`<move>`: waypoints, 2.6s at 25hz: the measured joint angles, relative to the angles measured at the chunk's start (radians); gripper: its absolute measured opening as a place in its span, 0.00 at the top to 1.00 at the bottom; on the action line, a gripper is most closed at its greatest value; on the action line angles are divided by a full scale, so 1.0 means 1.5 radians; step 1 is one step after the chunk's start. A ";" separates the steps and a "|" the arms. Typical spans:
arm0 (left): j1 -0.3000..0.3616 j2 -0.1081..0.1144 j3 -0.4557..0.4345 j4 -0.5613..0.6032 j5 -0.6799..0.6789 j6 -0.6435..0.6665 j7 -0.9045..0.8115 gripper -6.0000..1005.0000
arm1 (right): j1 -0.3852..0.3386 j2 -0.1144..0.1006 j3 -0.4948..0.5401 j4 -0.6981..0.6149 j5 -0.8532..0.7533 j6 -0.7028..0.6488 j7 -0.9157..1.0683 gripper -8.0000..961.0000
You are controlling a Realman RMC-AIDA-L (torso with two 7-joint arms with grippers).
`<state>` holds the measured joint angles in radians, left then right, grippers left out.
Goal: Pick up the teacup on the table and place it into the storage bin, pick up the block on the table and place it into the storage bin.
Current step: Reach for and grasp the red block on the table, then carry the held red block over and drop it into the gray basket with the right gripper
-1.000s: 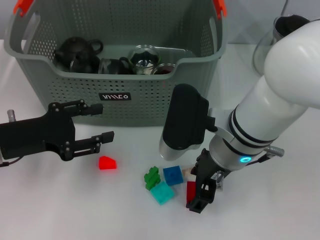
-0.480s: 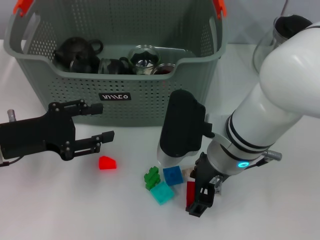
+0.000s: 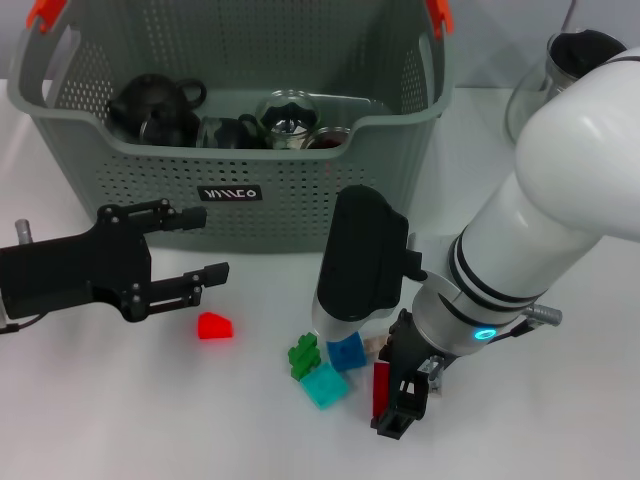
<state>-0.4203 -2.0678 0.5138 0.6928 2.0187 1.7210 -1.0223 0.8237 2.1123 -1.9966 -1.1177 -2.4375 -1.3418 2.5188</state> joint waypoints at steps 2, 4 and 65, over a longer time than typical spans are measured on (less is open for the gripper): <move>0.000 0.000 0.000 -0.002 0.000 0.000 0.001 0.33 | 0.000 0.000 -0.001 0.000 0.000 0.001 0.000 0.12; 0.000 0.000 0.000 -0.004 0.000 0.000 0.001 0.33 | 0.000 0.000 -0.001 0.001 0.000 0.002 0.000 0.12; 0.000 0.002 -0.008 -0.005 0.000 0.004 0.002 0.33 | -0.040 -0.009 0.059 -0.098 -0.017 -0.075 0.010 0.27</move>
<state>-0.4203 -2.0643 0.5020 0.6857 2.0187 1.7277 -1.0186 0.7642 2.0991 -1.9087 -1.2643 -2.4636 -1.4540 2.5344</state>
